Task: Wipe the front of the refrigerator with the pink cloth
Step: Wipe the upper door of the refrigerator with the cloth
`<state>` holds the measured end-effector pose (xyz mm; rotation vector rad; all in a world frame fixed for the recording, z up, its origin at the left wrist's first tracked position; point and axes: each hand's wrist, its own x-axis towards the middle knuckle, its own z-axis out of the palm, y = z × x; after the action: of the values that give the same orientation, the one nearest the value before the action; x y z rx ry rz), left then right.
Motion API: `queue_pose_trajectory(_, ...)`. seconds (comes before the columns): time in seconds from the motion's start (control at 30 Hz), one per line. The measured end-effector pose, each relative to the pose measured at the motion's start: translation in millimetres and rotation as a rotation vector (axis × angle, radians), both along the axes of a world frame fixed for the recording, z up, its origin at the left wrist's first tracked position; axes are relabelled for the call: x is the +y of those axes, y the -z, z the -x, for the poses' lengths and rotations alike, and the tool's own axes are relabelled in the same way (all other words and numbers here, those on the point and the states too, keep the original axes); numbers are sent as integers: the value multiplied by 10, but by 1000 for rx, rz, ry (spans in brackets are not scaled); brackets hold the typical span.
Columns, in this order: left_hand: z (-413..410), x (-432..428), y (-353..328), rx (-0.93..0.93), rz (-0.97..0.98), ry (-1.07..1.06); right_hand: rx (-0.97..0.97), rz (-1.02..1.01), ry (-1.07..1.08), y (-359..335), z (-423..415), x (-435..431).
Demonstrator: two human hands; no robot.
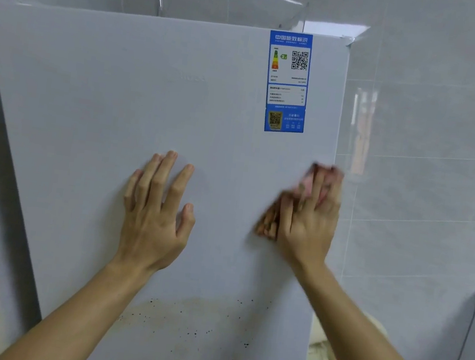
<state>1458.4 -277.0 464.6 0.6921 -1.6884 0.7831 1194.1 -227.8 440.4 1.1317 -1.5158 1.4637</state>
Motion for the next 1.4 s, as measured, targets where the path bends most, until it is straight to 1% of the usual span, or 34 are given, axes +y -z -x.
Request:
queue_pose_trajectory(0.07, -104, -29, -4, 36, -9, 0, 20, 55, 73, -587, -88, -95)
queue_pose_trajectory(0.13, -243, -92, -21, 68, -22, -2, 20, 83, 104, -1033, -221, -170)
queue_pose_trajectory(0.2, -376, -172, -24, 89, -31, -12, 31, 88, 111, -1208, -347, -210)
queue_pose_trajectory(0.23, -432, -213, -18, 96, -30, -24, 64, 87, 112, -1191, -410, -217)
queue_pose_trajectory(0.3, -509, -276, 7, 101, -18, -43, 198, 66, 94, -916, -572, -225)
queue_pose_trajectory(0.4, -549, -298, 67, 99, -17, -49, 461, -54, -14, -41, -893, -225)
queue_pose_trajectory(0.47, -564, -286, 96, 93, -27, -48, 655, -143, -38, 455, -1003, -199)
queue_pose_trajectory(0.53, -595, -280, 101, 75, -32, -46, 788, -191, -30, 622, -977, -179)
queue_pose_trajectory(0.6, -650, -279, 84, 62, -33, -45, 837, -170, -72, 437, -905, -157)
queue_pose_trajectory(0.67, -690, -274, 75, 50, -34, -46, 791, -88, -121, 22, -843, -171)
queue_pose_trajectory(0.73, -724, -274, 76, 30, -41, -44, 618, 37, -102, -580, -812, -222)
queue_pose_trajectory(0.8, -766, -289, 75, 21, -46, -37, 402, 130, -19, -1185, -865, -310)
queue_pose_trajectory(0.87, -819, -302, 80, 34, -51, -30, 231, 182, 42, -1569, -1019, -388)
queue_pose_trajectory(0.9, -853, -309, 87, 41, -51, -32, 191, 198, 53, -1621, -1127, -422)
queue_pose_trajectory(0.93, -884, -319, 101, 43, -50, -33, 204, 203, 46, -1562, -1242, -450)
queue_pose_trajectory(0.97, -906, -327, 117, 42, -46, -30, 256, 183, 18, -1404, -1362, -469)
queue_pose_trajectory(1.1, -930, -360, 153, 25, -41, -3, 544, -31, -123, -157, -1738, -416)
queue_pose_trajectory(1.17, -927, -353, 155, 27, -42, 1, 674, -83, -107, 328, -1711, -366)
queue_pose_trajectory(1.23, -944, -344, 148, 25, -46, 0, 770, -128, -118, 453, -1550, -334)
queue_pose_trajectory(1.27, -960, -345, 139, 21, -51, -2, 778, -132, -132, 405, -1431, -315)
queue_pose_trajectory(1.3, -973, -349, 133, 15, -57, -4, 741, -126, -146, 319, -1287, -294)
queue_pose_trajectory(1.33, -980, -349, 135, 13, -63, -4, 650, -106, -148, 205, -1119, -265)
queue_pose_trajectory(1.4, -985, -352, 122, 15, -69, 0, 389, -34, -88, -123, -743, -216)
